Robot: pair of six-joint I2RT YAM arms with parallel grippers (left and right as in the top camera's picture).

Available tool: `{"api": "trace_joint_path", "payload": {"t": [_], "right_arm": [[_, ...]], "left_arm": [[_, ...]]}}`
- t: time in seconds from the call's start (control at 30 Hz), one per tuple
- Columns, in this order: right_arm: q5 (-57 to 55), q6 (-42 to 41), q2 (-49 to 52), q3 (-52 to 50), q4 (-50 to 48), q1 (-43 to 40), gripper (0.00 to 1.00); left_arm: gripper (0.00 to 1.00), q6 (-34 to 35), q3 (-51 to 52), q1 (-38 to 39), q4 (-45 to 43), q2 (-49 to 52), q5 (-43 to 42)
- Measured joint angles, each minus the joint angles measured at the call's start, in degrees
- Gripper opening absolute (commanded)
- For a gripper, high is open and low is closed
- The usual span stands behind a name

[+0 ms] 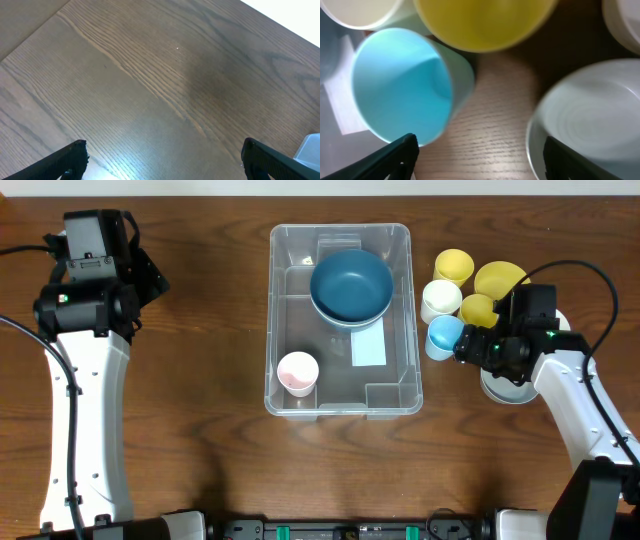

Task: Pack container
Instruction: 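Move the right gripper back to the blue cup and grasp its rim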

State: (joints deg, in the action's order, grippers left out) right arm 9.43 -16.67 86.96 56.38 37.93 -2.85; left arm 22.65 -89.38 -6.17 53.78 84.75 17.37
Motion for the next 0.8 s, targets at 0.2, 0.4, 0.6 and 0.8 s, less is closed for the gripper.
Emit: {"api": "trace_joint_path", "payload": {"t": [0.2,0.4,0.6,0.8], "right_arm": [[0.66,0.37,0.0,-0.02,-1.79,1.38,0.61],[0.66,0.37,0.0,-0.09,-3.08,2.62,0.61],[-0.28,0.31,0.02,-0.11,-4.0,2.84,0.59],[-0.48,-0.17,0.22,-0.11,-5.33,3.19,0.53]], "left_arm": [[0.98,0.0,0.0,0.0,0.0,0.0,0.02],[0.98,0.0,0.0,0.0,0.0,0.0,0.02],[0.98,0.0,0.0,0.0,0.0,0.0,0.0],[0.98,0.0,0.0,0.0,0.0,0.0,0.02]]}}
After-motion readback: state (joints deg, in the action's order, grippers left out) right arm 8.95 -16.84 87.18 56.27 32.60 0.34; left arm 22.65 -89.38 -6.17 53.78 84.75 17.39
